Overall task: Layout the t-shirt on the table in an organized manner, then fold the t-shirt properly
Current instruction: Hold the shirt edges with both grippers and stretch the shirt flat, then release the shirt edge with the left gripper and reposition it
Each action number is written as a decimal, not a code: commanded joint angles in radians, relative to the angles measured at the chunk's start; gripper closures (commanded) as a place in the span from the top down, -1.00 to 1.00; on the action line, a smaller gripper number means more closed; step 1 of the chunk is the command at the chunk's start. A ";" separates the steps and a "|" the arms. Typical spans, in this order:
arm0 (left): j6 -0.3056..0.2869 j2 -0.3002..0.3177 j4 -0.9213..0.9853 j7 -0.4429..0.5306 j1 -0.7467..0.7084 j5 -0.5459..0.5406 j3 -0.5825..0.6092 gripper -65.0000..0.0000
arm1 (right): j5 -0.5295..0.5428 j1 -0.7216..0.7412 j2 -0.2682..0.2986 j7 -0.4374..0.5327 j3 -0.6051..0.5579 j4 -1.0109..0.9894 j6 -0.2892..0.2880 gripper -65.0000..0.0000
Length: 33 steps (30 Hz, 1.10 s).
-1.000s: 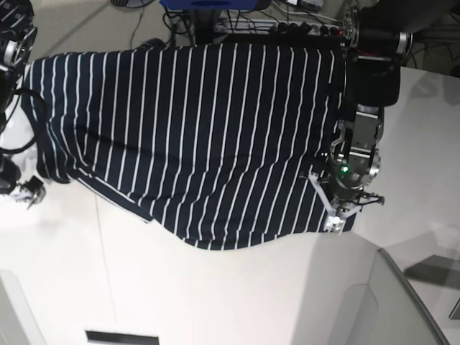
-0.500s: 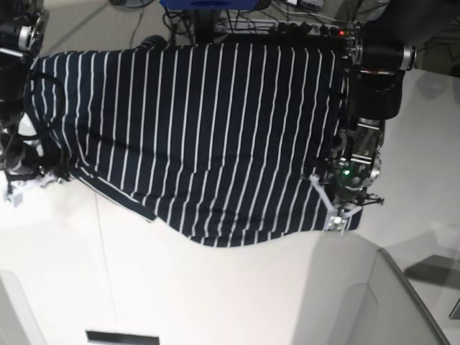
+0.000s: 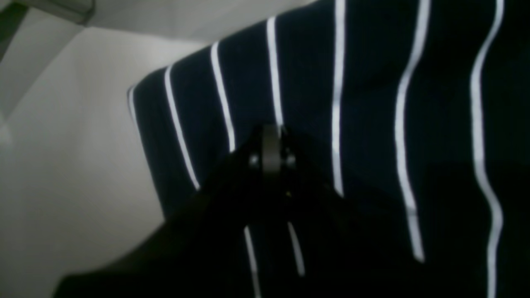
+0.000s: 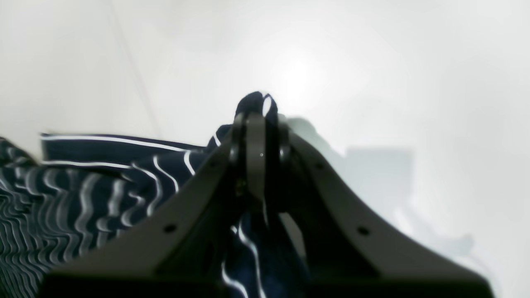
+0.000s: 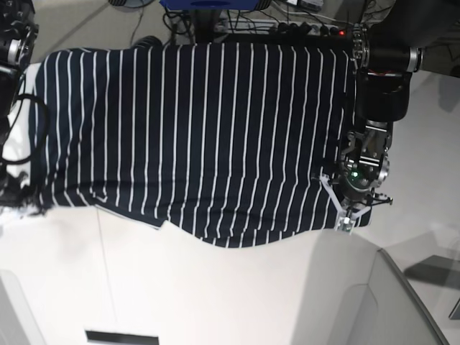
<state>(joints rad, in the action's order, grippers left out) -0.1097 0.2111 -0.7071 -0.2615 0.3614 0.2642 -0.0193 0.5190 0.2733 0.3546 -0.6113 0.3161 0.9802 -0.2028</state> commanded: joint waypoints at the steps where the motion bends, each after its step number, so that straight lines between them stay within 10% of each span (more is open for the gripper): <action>1: 0.008 0.011 -0.012 0.011 0.044 0.007 -0.003 -1.00 | 0.007 0.033 0.036 0.047 0.005 0.036 -0.001 -0.98; 19: 0.084 0.011 0.082 0.107 0.115 -0.121 -0.005 -1.00 | 0.007 -0.055 0.033 0.080 0.004 0.069 0.009 -0.98; 26: 0.080 0.000 -0.283 -0.117 -0.048 -0.184 0.011 -1.00 | 0.007 -0.107 -0.018 0.077 0.002 0.058 0.193 -0.95; 33: 0.078 -0.035 -0.506 -0.235 -0.227 -0.184 0.104 -1.00 | 0.014 -0.130 -0.050 -0.051 0.008 0.142 0.214 -0.12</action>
<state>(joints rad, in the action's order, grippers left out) -0.0364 0.1669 -1.1976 -0.5098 0.1154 0.0776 0.0898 0.5152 0.1169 0.2920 -0.6807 0.3210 1.1015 0.0219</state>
